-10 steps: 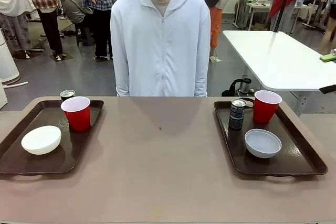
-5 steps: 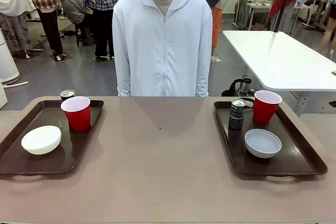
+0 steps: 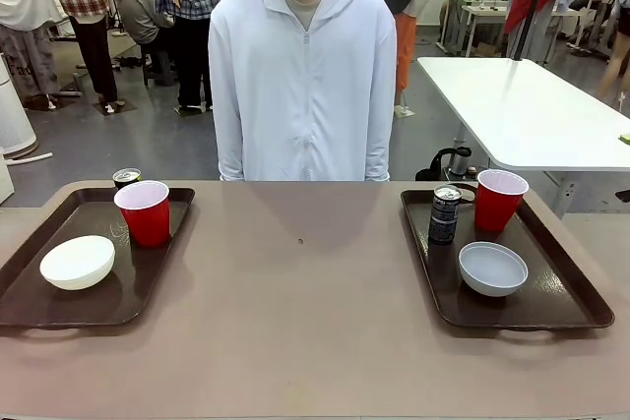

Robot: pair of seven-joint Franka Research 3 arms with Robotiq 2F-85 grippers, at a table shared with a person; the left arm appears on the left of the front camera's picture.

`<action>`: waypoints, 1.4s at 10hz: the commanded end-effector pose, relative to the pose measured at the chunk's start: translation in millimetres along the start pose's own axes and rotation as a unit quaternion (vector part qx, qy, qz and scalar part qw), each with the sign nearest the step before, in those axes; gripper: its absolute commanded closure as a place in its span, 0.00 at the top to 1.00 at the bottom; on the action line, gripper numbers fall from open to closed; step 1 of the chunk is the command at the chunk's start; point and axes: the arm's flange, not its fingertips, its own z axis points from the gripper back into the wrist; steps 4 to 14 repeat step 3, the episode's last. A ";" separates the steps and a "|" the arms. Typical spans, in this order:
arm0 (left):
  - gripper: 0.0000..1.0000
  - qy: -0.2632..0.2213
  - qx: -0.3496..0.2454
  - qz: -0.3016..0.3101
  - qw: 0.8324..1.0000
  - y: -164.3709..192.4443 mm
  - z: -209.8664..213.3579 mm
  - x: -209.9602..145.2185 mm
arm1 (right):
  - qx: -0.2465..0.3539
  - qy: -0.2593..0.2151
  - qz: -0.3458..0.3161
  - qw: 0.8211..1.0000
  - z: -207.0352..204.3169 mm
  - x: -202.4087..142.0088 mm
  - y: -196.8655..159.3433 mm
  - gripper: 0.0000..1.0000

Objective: Prepare tableware on both trays.
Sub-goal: Pick up a Picnic Bowl from the table and place it on a Handle tray.

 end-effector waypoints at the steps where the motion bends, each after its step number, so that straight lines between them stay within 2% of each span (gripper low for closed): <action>1: 1.00 -0.003 -0.007 0.004 1.000 -3.6 2.0 0.6 | 0.010 -0.001 0.001 1.000 1.1 -2.8 0.0 1.00; 14: 1.00 -0.003 -0.007 0.004 1.000 -3.6 2.0 0.6 | 0.010 -0.001 0.001 1.000 1.1 -2.8 0.0 1.00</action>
